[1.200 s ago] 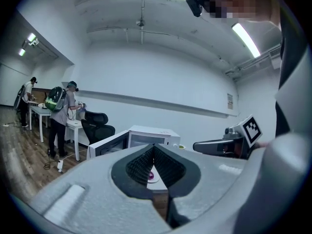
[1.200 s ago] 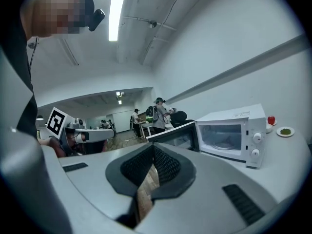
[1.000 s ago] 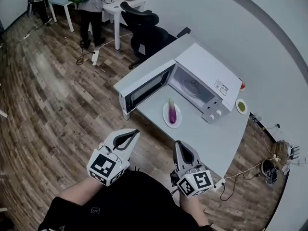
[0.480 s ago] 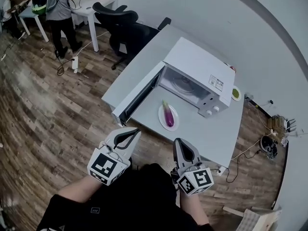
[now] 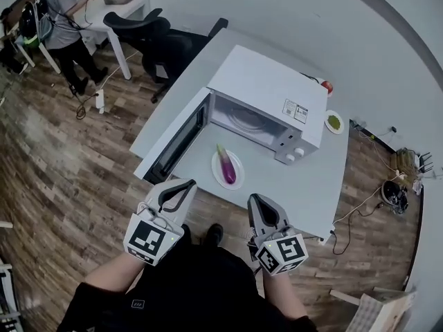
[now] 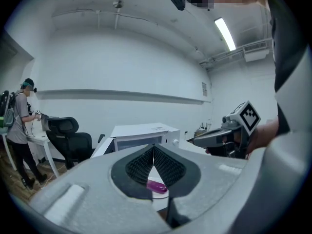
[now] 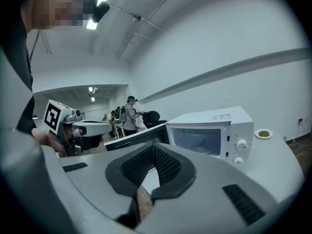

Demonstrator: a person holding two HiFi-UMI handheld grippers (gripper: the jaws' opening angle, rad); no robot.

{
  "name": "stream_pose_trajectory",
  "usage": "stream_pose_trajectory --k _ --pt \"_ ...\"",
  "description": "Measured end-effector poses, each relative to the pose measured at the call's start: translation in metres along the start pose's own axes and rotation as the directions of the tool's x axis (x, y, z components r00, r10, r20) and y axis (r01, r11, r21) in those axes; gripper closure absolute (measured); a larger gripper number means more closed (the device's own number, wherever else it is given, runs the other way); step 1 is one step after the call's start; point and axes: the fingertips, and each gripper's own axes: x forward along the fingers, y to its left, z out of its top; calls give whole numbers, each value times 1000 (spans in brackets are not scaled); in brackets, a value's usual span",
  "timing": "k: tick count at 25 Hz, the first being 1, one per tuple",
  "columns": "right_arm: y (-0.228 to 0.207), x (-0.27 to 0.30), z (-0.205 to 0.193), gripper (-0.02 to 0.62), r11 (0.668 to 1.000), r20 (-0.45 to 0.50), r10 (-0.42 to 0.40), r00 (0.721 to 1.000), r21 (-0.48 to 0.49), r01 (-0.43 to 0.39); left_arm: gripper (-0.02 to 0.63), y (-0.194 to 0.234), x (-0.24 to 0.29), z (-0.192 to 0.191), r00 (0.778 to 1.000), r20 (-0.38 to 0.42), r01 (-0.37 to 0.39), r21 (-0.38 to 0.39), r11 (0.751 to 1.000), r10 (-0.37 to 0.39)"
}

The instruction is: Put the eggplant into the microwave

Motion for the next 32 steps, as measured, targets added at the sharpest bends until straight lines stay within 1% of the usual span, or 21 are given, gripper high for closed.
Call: stream_pose_trajectory --k 2,5,6,9,12,17,19,22,25,29,32 --pt "-14 -2 -4 580 1000 -13 14 1000 -8 -14 597 -4 11 -2 1000 -10 -20 -1 1000 20" --pt "-34 -3 -6 580 999 -22 27 999 -25 -27 597 -8 26 -6 999 -25 -31 18 999 32" --pt "-41 -2 -6 580 999 -25 25 999 -25 -26 597 -9 31 -8 999 -30 -32 10 999 32" --pt "-55 0 -8 580 1000 -33 22 999 -11 -22 597 -14 45 -14 999 -50 -13 -39 999 11" --pt "-60 7 -14 580 1000 -49 20 999 9 -19 597 -16 55 -21 997 -74 17 -46 999 -21" --pt "-62 24 -26 580 999 -71 26 997 43 -23 597 -10 73 -40 989 -131 72 -20 997 -74" --pt "-65 31 -32 580 998 -84 18 996 55 -13 597 -7 81 -50 983 -157 94 -8 996 -94" --pt "-69 41 -38 580 998 -97 6 995 61 0 597 0 90 -62 979 -178 107 20 994 -102" --pt "-74 47 -42 580 998 -102 -7 995 62 13 597 2 97 -76 975 -193 124 58 991 -111" --pt "-80 54 -51 580 997 -110 -18 994 66 26 597 0 103 -97 964 -235 159 124 979 -127" --pt "-82 59 -59 580 997 -119 -23 993 72 31 597 -4 109 -110 953 -259 190 114 975 -155"
